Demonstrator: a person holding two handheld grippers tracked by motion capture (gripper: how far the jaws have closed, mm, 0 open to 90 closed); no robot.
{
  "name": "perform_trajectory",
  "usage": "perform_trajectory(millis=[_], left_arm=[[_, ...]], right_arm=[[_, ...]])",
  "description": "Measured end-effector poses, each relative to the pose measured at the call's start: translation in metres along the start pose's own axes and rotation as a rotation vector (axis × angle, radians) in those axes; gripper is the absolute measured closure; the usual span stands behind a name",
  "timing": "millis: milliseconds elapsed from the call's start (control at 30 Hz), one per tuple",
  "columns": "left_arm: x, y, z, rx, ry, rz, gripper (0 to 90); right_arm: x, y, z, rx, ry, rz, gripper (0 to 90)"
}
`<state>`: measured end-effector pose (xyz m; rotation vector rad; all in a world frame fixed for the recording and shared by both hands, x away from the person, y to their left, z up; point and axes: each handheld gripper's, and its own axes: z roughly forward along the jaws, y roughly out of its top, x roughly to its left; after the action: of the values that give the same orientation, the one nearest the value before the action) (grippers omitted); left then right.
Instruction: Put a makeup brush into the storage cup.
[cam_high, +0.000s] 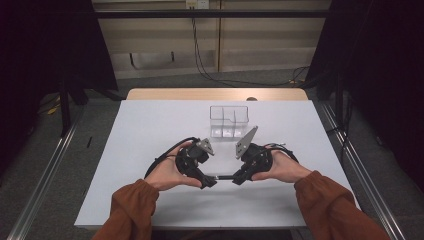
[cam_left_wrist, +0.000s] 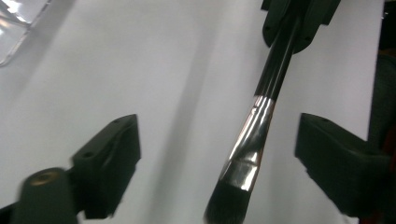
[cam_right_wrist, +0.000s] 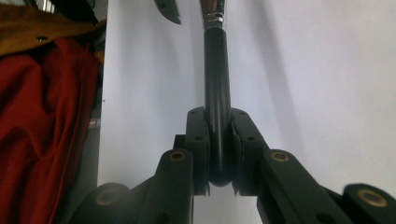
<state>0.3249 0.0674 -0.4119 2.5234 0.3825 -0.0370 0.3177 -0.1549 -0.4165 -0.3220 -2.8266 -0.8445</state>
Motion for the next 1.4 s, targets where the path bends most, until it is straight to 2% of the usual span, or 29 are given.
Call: perform_trajectory(millis=[33,100,167,367,500,667,933,1067,1100,1133,1400], left_arm=[[0.002,-0.002,-0.001,0.002,0.0,0.002,9.8],[0.003,-0.005,-0.002,-0.026,0.02,-0.017,6.6],[0.005,-0.008,-0.005,-0.048,0.017,-0.033,5.6],[0.008,-0.019,-0.016,-0.083,0.012,-0.044,4.7],[0.009,-0.029,-0.022,-0.106,0.041,-0.058,5.0],[0.006,-0.04,-0.025,-0.147,0.099,-0.081,4.7],[0.003,-0.058,-0.032,-0.199,0.115,-0.124,4.3],[0.002,-0.065,-0.036,-0.233,0.144,-0.149,4.3],[0.002,-0.067,-0.037,-0.24,0.14,-0.153,4.3],[0.002,-0.068,-0.038,-0.245,0.13,-0.151,4.3],[-0.003,-0.077,-0.04,-0.285,0.149,-0.161,4.0]], right_arm=[[-0.001,-0.001,-0.001,-0.002,-0.004,-0.003,79.8],[-0.001,-0.002,-0.001,0.0,-0.004,-0.001,79.8],[-0.001,-0.003,-0.001,0.001,-0.009,0.004,79.8],[-0.002,-0.005,-0.003,-0.016,-0.017,0.011,79.7],[-0.002,-0.009,-0.004,-0.033,-0.035,0.019,79.7],[-0.002,-0.014,-0.006,-0.044,-0.046,0.031,79.8],[-0.004,-0.024,-0.008,-0.06,-0.055,0.057,79.8],[-0.002,-0.027,-0.008,-0.078,-0.051,0.063,79.7],[-0.002,-0.028,-0.009,-0.075,-0.058,0.059,79.8],[-0.001,-0.029,-0.009,-0.08,-0.059,0.06,79.7],[-0.001,-0.037,-0.012,-0.112,-0.08,0.083,79.8]])
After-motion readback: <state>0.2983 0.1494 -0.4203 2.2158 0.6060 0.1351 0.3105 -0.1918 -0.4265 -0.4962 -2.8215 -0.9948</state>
